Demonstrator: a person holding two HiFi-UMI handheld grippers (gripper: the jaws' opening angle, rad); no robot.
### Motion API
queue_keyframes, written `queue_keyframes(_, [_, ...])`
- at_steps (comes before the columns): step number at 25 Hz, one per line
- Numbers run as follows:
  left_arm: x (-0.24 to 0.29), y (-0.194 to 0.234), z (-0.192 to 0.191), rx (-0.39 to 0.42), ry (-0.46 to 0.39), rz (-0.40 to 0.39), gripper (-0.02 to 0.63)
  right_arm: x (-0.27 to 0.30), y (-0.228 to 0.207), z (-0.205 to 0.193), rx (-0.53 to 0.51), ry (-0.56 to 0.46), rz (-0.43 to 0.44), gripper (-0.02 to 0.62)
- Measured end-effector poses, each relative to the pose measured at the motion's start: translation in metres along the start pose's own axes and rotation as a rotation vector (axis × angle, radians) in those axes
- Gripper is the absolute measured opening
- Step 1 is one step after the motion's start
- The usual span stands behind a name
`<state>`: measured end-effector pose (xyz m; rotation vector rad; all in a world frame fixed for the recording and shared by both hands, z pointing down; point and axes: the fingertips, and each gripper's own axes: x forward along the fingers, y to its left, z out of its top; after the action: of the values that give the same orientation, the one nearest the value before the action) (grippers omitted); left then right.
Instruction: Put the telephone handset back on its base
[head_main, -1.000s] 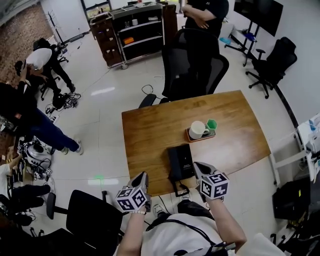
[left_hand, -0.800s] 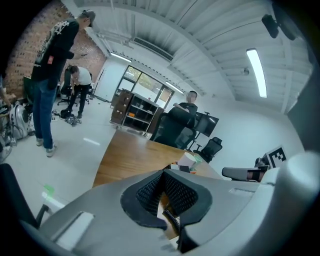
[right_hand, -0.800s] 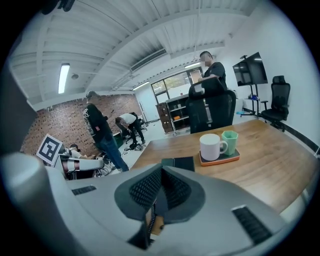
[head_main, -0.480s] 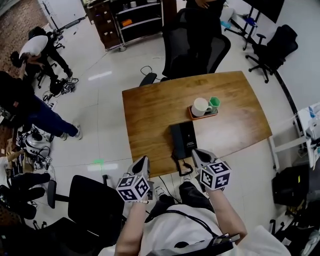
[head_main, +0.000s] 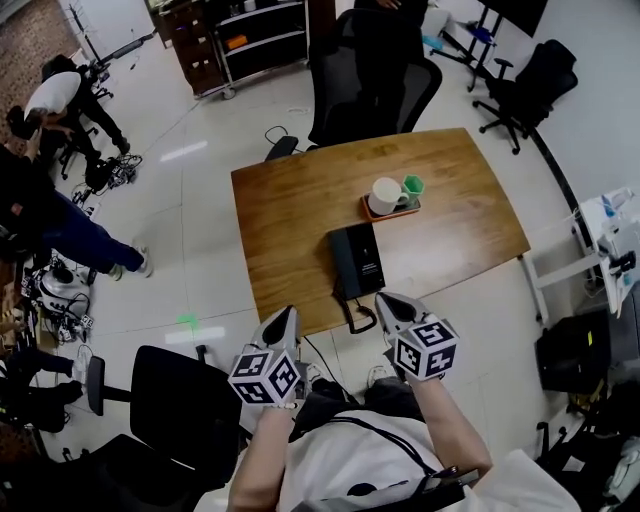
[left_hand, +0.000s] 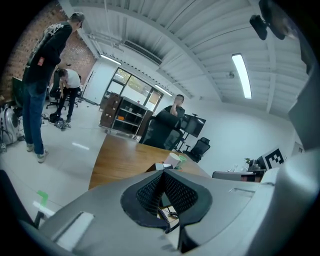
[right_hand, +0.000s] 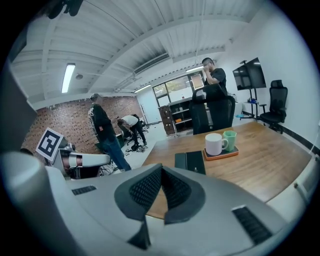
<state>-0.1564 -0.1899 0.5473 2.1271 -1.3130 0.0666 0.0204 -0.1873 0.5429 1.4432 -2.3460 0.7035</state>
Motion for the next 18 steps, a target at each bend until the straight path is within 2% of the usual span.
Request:
queue_keyframes(6, [-0.015, -0.043, -0.023, -0.034, 0.001, -0.01, 0.012, -0.043, -0.011, -0.017, 0.005, -0.014, 0.025, 0.003])
queue_keyframes(18, [-0.081, -0.165, -0.102, -0.004, -0.074, 0.086, 0.012, -0.173, -0.04, -0.083, -0.025, -0.03, 0.149, 0.003])
